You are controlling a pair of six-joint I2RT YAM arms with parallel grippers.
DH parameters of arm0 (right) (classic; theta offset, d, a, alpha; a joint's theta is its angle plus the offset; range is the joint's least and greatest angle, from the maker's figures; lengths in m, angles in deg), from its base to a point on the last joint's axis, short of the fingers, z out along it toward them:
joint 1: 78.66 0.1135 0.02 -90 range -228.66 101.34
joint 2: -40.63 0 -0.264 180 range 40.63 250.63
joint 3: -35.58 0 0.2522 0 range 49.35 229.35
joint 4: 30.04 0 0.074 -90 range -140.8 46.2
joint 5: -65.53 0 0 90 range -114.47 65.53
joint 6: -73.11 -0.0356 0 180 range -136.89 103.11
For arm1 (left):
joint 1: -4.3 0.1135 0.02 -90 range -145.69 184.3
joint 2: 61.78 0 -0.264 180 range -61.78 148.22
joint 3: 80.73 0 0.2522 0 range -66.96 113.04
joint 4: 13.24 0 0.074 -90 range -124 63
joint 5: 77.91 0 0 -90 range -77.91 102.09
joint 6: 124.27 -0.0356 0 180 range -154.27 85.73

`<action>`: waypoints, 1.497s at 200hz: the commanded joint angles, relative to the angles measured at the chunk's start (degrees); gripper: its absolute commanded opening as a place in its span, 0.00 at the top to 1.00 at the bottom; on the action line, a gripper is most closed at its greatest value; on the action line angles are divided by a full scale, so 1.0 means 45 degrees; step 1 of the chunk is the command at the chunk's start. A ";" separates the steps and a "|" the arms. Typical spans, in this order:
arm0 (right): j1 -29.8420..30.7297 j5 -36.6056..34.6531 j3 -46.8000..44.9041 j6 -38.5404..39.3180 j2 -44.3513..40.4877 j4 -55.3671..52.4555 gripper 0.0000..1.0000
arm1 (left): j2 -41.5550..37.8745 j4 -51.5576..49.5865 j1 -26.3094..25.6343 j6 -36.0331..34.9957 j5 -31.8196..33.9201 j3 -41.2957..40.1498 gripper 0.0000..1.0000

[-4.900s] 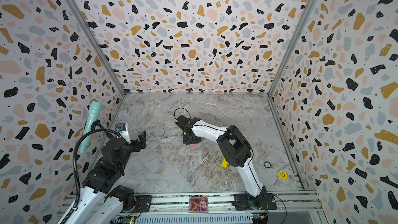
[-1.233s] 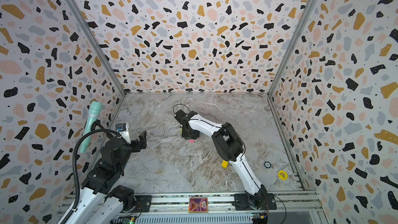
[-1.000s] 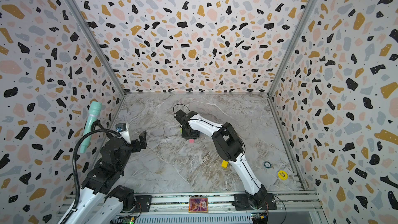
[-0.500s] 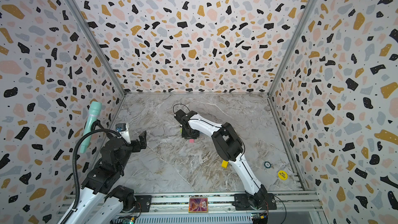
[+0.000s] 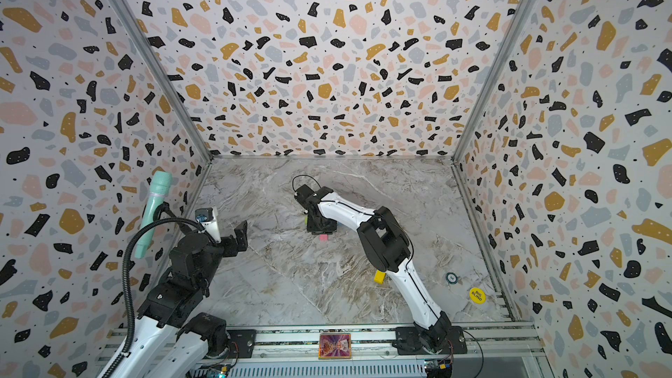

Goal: Assemble the letter t with building blocks
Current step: Assemble the building block at the center of the board.

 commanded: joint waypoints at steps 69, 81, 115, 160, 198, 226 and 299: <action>-0.0177 -0.0564 -0.0037 -0.0030 0.0881 -0.0374 0.84 | -0.0081 0.0638 -0.0068 -0.0138 -0.0037 -0.0016 0.01; -0.0196 -0.0589 -0.0042 -0.0015 0.0897 -0.0374 0.84 | -0.0093 0.0618 -0.0077 -0.0124 -0.0026 0.0001 0.01; -0.0216 -0.0592 -0.0047 0.0011 0.0862 -0.0372 0.84 | -0.0087 0.0636 -0.0072 -0.0135 -0.0053 -0.0002 0.01; -0.0236 -0.0618 0.0002 0.0029 0.0917 -0.0374 0.84 | -0.0088 0.0618 -0.0077 -0.0137 -0.0026 -0.0014 0.01; -0.0255 -0.0599 0.0022 0.0027 0.0957 -0.0353 0.84 | -0.0087 0.0617 -0.0076 -0.0137 -0.0005 0.0001 0.01; -0.0275 -0.0611 0.0033 0.0029 0.0956 -0.0333 0.84 | -0.0082 0.0617 -0.0062 -0.0137 -0.0004 -0.0002 0.01; -0.0314 -0.0592 0.0003 0.0012 0.0995 -0.0313 0.83 | -0.0095 0.0627 -0.0075 -0.0139 -0.0009 0.0000 0.01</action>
